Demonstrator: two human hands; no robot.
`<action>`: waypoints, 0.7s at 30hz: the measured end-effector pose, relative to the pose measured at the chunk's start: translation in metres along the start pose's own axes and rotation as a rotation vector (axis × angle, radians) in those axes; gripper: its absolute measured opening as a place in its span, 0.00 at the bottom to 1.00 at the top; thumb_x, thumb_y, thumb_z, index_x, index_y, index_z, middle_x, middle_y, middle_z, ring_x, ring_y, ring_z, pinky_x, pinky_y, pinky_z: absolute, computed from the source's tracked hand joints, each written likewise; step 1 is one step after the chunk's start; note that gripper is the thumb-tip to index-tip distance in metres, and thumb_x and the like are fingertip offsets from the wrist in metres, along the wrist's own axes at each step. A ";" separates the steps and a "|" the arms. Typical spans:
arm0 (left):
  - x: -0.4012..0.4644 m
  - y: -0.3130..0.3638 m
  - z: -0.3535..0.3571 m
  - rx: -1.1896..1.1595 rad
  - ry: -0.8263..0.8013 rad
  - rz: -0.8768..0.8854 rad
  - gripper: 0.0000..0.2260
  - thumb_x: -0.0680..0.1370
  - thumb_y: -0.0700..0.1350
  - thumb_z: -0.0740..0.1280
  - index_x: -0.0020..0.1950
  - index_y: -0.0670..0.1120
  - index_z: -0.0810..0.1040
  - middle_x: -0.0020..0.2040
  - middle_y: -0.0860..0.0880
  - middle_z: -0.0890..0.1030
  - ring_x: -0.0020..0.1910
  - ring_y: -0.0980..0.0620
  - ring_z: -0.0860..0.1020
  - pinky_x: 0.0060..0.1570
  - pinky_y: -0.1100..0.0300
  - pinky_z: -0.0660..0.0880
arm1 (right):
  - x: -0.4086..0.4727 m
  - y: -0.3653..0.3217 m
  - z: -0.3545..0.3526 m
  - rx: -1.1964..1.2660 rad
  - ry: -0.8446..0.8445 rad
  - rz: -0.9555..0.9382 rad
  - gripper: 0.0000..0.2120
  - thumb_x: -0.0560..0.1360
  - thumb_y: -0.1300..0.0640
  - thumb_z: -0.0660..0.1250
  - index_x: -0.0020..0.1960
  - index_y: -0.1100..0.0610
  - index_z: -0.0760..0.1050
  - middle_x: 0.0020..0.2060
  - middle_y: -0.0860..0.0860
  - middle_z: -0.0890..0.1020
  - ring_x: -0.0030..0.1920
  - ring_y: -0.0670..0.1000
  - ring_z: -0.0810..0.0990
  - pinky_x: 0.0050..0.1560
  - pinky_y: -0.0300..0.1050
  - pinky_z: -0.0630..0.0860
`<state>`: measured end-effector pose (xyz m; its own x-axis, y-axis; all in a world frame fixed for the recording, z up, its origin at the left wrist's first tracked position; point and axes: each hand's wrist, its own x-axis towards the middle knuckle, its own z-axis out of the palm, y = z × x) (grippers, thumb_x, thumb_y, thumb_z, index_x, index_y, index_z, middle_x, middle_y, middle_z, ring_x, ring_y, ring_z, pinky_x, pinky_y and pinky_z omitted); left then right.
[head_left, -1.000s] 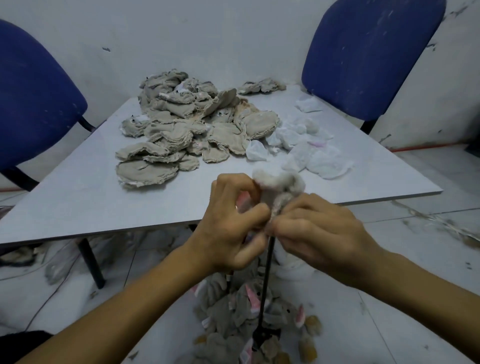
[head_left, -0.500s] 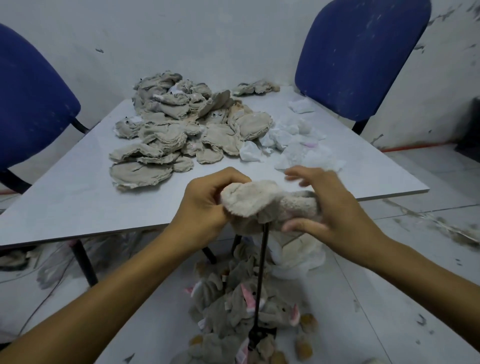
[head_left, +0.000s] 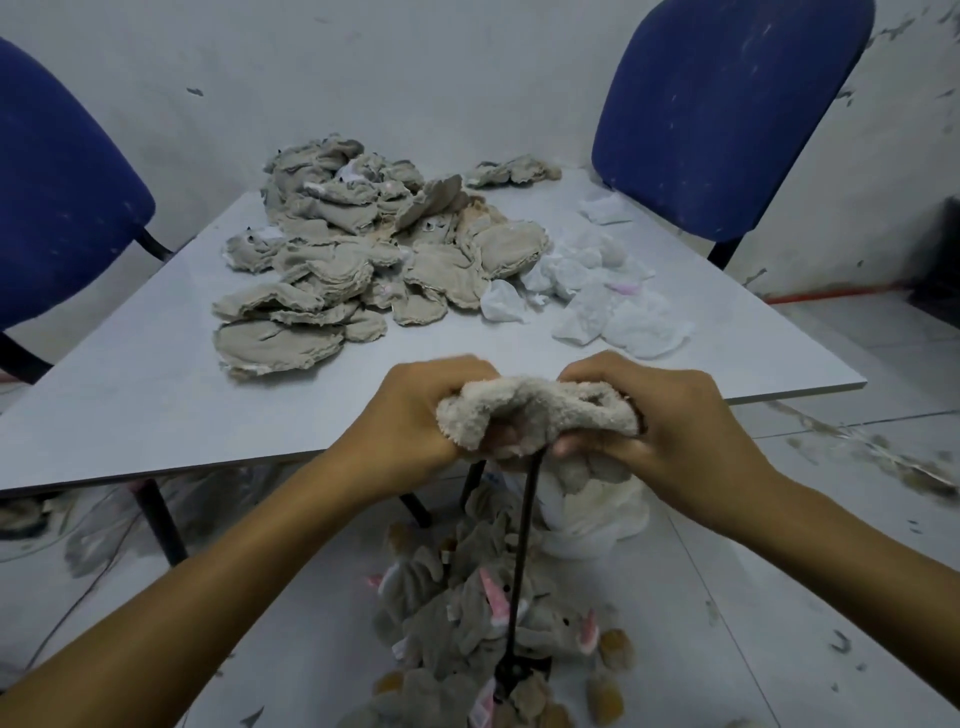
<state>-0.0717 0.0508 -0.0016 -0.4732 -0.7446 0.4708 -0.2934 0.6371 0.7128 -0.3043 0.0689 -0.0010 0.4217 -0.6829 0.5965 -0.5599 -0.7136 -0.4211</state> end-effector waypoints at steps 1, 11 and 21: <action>-0.002 -0.004 -0.001 0.049 -0.013 0.003 0.10 0.71 0.47 0.75 0.39 0.43 0.78 0.36 0.49 0.78 0.35 0.50 0.75 0.35 0.54 0.72 | 0.001 0.000 0.002 0.011 -0.058 0.031 0.17 0.69 0.42 0.74 0.49 0.54 0.79 0.39 0.41 0.81 0.40 0.39 0.76 0.39 0.34 0.69; -0.007 -0.013 -0.004 -0.077 -0.034 -0.028 0.09 0.72 0.41 0.73 0.35 0.47 0.75 0.33 0.54 0.74 0.33 0.58 0.73 0.33 0.61 0.69 | 0.009 -0.003 -0.006 0.015 -0.105 0.013 0.14 0.70 0.45 0.76 0.48 0.54 0.82 0.39 0.44 0.84 0.40 0.42 0.80 0.40 0.41 0.75; 0.012 0.023 -0.029 -0.093 -0.393 -0.266 0.35 0.65 0.62 0.74 0.71 0.65 0.69 0.65 0.60 0.75 0.67 0.59 0.72 0.65 0.54 0.70 | 0.005 -0.002 -0.002 0.011 -0.100 0.023 0.18 0.72 0.39 0.69 0.51 0.52 0.79 0.40 0.40 0.80 0.40 0.39 0.75 0.40 0.30 0.69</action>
<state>-0.0600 0.0511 0.0356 -0.6749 -0.7364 0.0466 -0.3799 0.4009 0.8336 -0.3027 0.0671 0.0047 0.4783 -0.7110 0.5155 -0.5629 -0.6988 -0.4414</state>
